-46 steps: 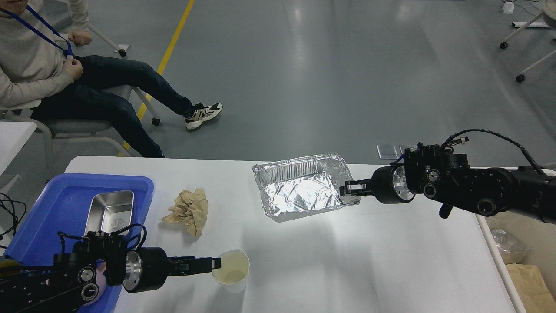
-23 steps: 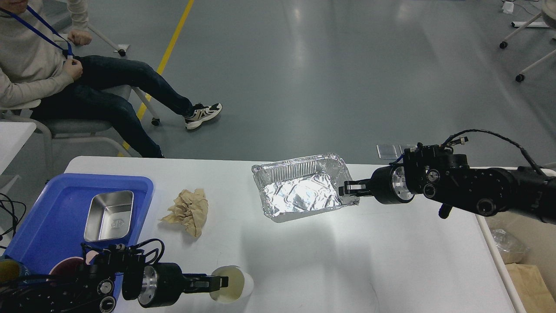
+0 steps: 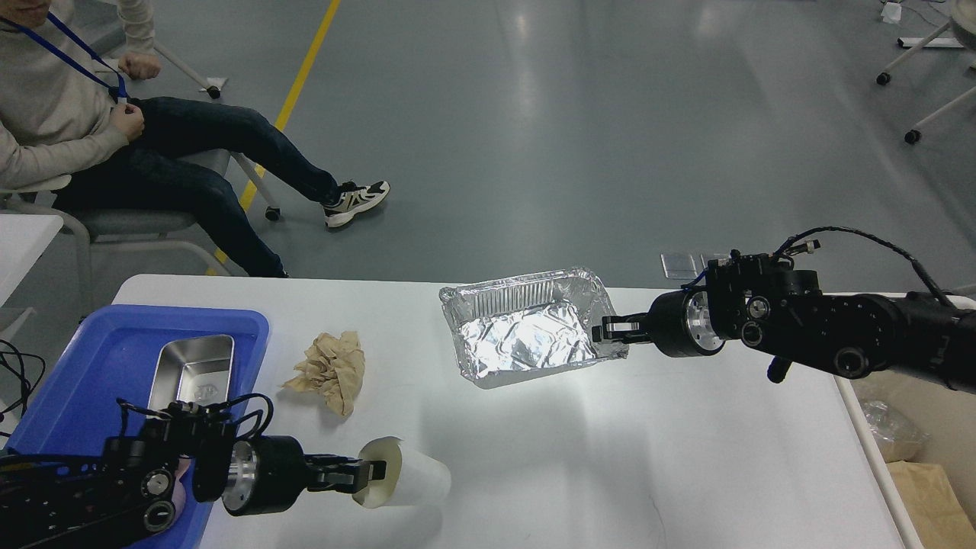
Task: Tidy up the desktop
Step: 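Reach the left gripper to the white paper cup and grasp it, then lift the paper cup and drop it into the held foil tray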
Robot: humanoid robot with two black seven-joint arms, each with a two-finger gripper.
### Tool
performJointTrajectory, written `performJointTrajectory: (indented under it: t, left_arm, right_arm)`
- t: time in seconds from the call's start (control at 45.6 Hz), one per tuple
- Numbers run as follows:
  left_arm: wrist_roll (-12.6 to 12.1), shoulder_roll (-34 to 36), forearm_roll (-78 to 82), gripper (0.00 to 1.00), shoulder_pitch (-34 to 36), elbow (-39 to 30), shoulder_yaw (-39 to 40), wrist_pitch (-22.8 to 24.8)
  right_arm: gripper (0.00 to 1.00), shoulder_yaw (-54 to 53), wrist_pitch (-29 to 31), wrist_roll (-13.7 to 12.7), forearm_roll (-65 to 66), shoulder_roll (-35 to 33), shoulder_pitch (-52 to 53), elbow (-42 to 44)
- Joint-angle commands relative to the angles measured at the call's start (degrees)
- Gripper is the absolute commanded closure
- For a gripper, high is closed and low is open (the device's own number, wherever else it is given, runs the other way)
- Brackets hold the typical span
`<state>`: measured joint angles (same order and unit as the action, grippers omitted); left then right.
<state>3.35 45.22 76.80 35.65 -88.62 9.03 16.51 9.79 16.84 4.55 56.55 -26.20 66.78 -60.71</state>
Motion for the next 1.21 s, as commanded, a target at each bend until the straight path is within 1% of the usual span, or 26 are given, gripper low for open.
performJointTrajectory:
  t: [0.0, 0.066, 0.219, 0.285, 0.329, 0.416, 0.46, 0.526, 0.592, 0.658, 0.767, 0.811, 0.855, 0.986, 1.074, 1.184]
  left_arm:
    - [2.4, 8.0, -0.1, 1.00, 1.1, -3.9, 0.3, 0.8]
    - [3.3, 11.9, -0.2, 1.00, 2.6, -4.9, 0.5, 1.8]
    - [3.3, 19.8, -1.0, 1.00, 5.9, -8.8, 1.3, 2.6]
    - [3.7, 22.4, -1.2, 1.00, 7.7, -9.6, 1.3, 2.8]
    - [4.4, 23.9, -1.8, 1.00, 9.3, -9.8, 1.6, 2.9]
    - [6.9, 25.5, -4.7, 1.00, 13.3, -9.8, 2.5, 4.2]
    - [7.7, 25.5, -6.5, 1.00, 15.8, -9.7, 3.3, 5.4]
    - [7.7, 24.8, -8.7, 1.00, 19.2, -9.5, 4.1, 6.5]
    - [7.5, 24.3, -10.2, 1.00, 22.9, -9.1, 4.1, 6.6]
    - [7.4, 22.4, -12.4, 1.00, 26.8, -8.6, 4.0, 6.7]
    - [7.0, 16.8, -14.0, 1.00, 30.7, -5.4, 3.4, 7.3]
    - [6.8, 15.0, -14.0, 1.00, 31.3, -3.2, 3.3, 7.8]
    - [6.1, 10.8, -14.0, 1.00, 31.6, 0.7, 2.8, 8.9]
    - [5.6, 3.7, -13.6, 1.00, 33.1, 6.3, -0.2, 9.2]
    - [4.6, -2.5, -13.8, 1.00, 34.7, 10.2, -3.2, 8.7]
    - [3.8, -7.4, -13.5, 0.99, 35.4, 13.6, -5.2, 8.6]
  right_arm:
    - [1.00, -0.1, 0.0, 0.0, 0.0, 0.2, -0.2, 0.6]
    - [1.00, -0.1, 0.0, 0.0, 0.1, 0.4, -0.2, 0.8]
    - [1.00, -0.1, 0.0, 0.0, 0.1, 1.5, -0.1, 0.9]
    - [1.00, 0.0, 0.0, 0.0, 0.1, 1.7, -0.1, 1.0]
    - [1.00, 0.0, 0.1, 0.0, 0.1, 1.8, -0.1, 1.1]
    - [1.00, -0.1, 0.1, 0.0, 0.1, 1.7, -0.1, 1.1]
    - [1.00, -0.2, 0.1, 0.0, 0.1, 1.8, -0.2, 1.1]
    - [1.00, -0.4, 0.1, 0.0, 0.0, 1.8, -0.3, 1.1]
    - [1.00, -0.5, 0.1, 0.0, 0.0, 1.8, -0.2, 1.1]
    - [1.00, -0.5, 0.1, 0.0, 0.0, 1.8, 0.0, 1.0]
    - [1.00, -0.6, 0.1, 0.0, 0.0, 1.8, 0.2, 0.9]
    - [1.00, -0.6, 0.1, 0.0, 0.0, 1.8, 0.2, 0.9]
    - [1.00, -0.7, 0.1, 0.0, 0.0, 1.8, 0.2, 0.9]
    - [1.00, -0.7, 0.1, 0.1, 0.0, 1.8, 0.3, 0.8]
    - [1.00, -0.8, 0.1, 0.1, 0.0, 2.1, 0.4, 0.8]
    - [1.00, -0.9, 0.1, 0.1, 0.0, 2.2, 0.5, 0.8]
